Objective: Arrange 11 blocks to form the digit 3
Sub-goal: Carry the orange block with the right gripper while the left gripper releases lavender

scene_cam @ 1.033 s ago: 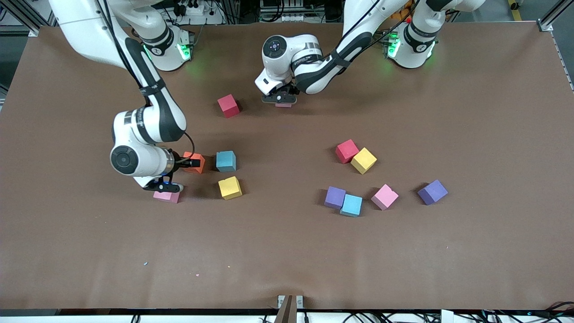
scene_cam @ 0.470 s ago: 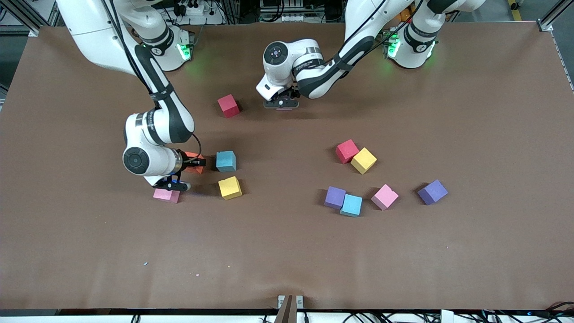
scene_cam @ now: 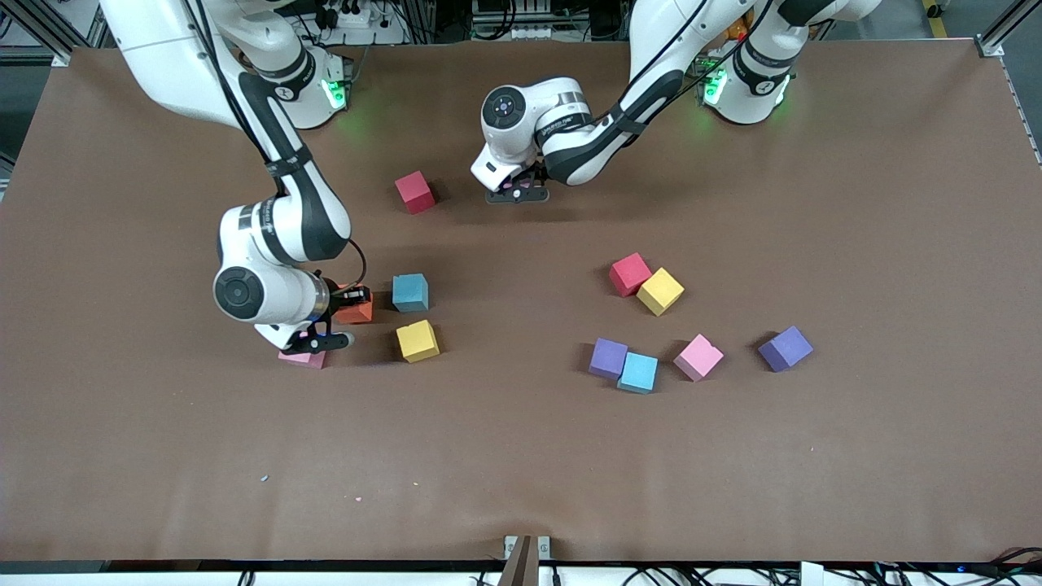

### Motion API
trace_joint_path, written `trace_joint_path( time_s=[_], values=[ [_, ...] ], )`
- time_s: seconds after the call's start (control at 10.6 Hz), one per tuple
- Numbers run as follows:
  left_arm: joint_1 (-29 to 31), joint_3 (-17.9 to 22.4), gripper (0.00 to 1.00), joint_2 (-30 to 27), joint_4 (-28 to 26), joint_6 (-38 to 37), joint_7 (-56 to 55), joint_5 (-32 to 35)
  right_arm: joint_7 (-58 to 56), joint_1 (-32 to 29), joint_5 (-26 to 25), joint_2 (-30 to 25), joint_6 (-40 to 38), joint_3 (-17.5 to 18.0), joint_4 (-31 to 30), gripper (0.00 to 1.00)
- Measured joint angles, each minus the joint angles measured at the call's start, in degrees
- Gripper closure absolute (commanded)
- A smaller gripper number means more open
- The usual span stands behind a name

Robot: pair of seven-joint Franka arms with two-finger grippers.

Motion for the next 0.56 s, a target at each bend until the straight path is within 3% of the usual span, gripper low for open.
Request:
trace_joint_path(
  time_s=[0.28,0.56],
  values=[
    [0.04,-0.42,0.0,-2.41,5.33,-7.89,0.0,-1.02,-11.81,-0.01,-0.02,-0.28,-8.04,-0.21,6.3,0.7],
    [1.61,-0.37,0.0,-4.93,11.6,-15.03,-0.01,-3.42,-22.66,-0.02,-2.3,-0.27,-8.6,-0.49,7.67,0.7]
  ],
)
